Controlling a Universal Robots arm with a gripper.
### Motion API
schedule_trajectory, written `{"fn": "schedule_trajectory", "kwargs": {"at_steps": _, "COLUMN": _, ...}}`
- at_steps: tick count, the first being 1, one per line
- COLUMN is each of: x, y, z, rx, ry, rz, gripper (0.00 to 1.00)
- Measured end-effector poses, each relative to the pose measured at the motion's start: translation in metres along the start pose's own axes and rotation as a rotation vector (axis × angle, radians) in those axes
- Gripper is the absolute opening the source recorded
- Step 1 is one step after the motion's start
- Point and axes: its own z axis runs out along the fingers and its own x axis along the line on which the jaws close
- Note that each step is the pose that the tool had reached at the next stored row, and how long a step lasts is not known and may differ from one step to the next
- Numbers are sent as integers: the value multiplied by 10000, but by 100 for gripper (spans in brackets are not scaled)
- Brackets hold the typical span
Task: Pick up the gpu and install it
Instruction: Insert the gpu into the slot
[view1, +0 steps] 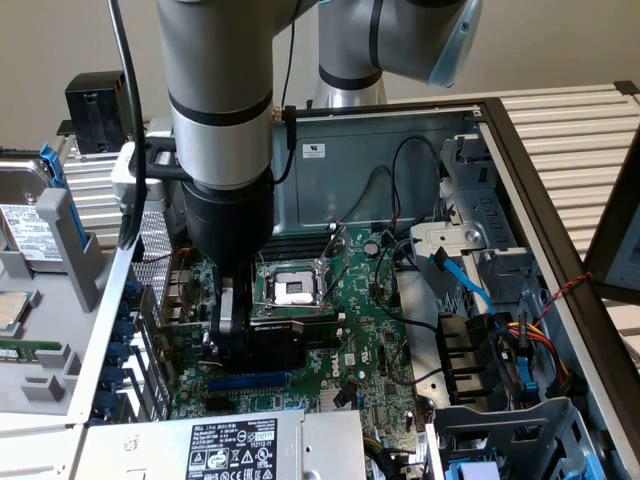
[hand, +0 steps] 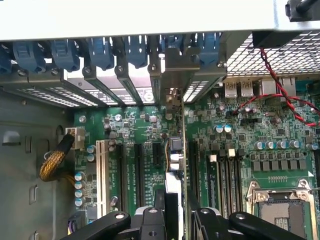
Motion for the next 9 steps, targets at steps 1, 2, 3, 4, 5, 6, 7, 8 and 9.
{"fn": "schedule_trajectory", "kwargs": {"at_steps": 1, "x": 1, "y": 0, "z": 1, "rx": -10, "ry": 0, "rz": 0, "gripper": 27}}
{"fn": "schedule_trajectory", "kwargs": {"at_steps": 2, "x": 2, "y": 0, "z": 2, "rx": -18, "ry": -2, "rz": 0, "gripper": 27}}
{"fn": "schedule_trajectory", "kwargs": {"at_steps": 3, "x": 2, "y": 0, "z": 5, "rx": -25, "ry": -4, "rz": 0, "gripper": 27}}
{"fn": "schedule_trajectory", "kwargs": {"at_steps": 4, "x": 2, "y": -1, "z": 7, "rx": -35, "ry": -6, "rz": 0, "gripper": 27}}
{"fn": "schedule_trajectory", "kwargs": {"at_steps": 5, "x": 2, "y": -1, "z": 10, "rx": -44, "ry": -8, "rz": 0, "gripper": 27}}
{"fn": "schedule_trajectory", "kwargs": {"at_steps": 6, "x": 2, "y": -1, "z": 12, "rx": -44, "ry": -10, "rz": 0, "gripper": 27}}
{"fn": "schedule_trajectory", "kwargs": {"at_steps": 7, "x": 2, "y": -1, "z": 15, "rx": -45, "ry": -13, "rz": 0, "gripper": 27}}
{"fn": "schedule_trajectory", "kwargs": {"at_steps": 8, "x": 2, "y": -1, "z": 17, "rx": -46, "ry": -15, "rz": 0, "gripper": 27}}
{"fn": "schedule_trajectory", "kwargs": {"at_steps": 9, "x": 2, "y": -1, "z": 18, "rx": -47, "ry": -17, "rz": -1, "gripper": 27}}
